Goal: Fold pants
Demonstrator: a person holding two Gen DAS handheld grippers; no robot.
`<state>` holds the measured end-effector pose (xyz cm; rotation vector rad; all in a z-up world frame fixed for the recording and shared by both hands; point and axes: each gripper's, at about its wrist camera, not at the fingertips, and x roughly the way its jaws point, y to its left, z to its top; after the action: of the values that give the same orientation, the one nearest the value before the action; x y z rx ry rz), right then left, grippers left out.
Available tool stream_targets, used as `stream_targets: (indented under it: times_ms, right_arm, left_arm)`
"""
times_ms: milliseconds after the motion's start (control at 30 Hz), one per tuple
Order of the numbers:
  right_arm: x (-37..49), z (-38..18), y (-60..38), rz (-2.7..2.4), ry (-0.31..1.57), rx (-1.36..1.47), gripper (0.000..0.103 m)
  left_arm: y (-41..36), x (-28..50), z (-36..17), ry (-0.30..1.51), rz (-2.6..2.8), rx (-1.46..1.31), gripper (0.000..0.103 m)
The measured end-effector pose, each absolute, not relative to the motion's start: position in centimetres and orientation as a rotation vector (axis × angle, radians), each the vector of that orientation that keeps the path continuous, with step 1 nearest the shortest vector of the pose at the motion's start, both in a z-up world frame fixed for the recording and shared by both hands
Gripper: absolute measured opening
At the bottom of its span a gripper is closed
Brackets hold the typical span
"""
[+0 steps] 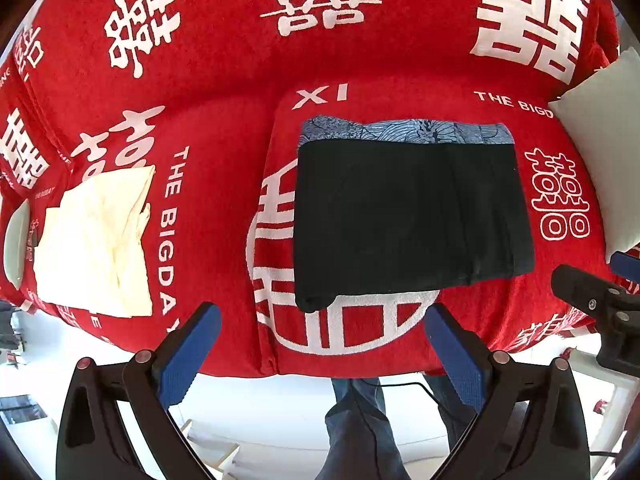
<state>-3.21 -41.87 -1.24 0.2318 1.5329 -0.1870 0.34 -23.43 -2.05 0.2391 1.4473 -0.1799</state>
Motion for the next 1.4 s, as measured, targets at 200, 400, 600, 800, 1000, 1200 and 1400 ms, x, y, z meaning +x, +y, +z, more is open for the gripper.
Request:
stream_targets:
  times_ms: [200, 400, 600, 800, 1000, 1200, 1400]
  right_arm:
    - [-2.95, -1.22, -41.8, -0.183, 1.535, 0.22, 0.103]
    - [-2.96, -1.27, -41.51, -0.181, 1.537, 0.214, 0.103]
    - [-2.9, -1.27, -41.34, -0.182, 1.537, 0.207, 0.103]
    - [-2.81, -1.43, -41.31, -0.18, 1.543, 0.193, 0.103]
    - [-2.67, -1.51, -41.13, -0.176, 1.547, 0.177, 0.103]
    - [-2.63, -1.52, -41.07, -0.176, 1.548, 0.174, 0.103]
    - [-2.48, -1.56, -41.12, -0.177, 1.548, 0.172, 0.103]
  left_arm:
    - [-23.46, 0.39, -1.95, 1.441, -0.18, 0.248, 0.102]
    - [-23.44, 0.42, -1.83, 1.437, -0.182, 0.247, 0.102]
    - [-23.44, 0.5, -1.73, 1.435, -0.186, 0.249, 0.102]
    - [-23.42, 0.55, -1.66, 1.425, -0.192, 0.247, 0.102]
    - [-23.58, 0.45, -1.59, 1.417, -0.194, 0.252, 0.102]
    - [-23.61, 0.58, -1.67, 1.418, -0.195, 0.249, 0.102]
    - [-23.66, 0.65, -1.88, 1.421, -0.198, 0.257, 0.102]
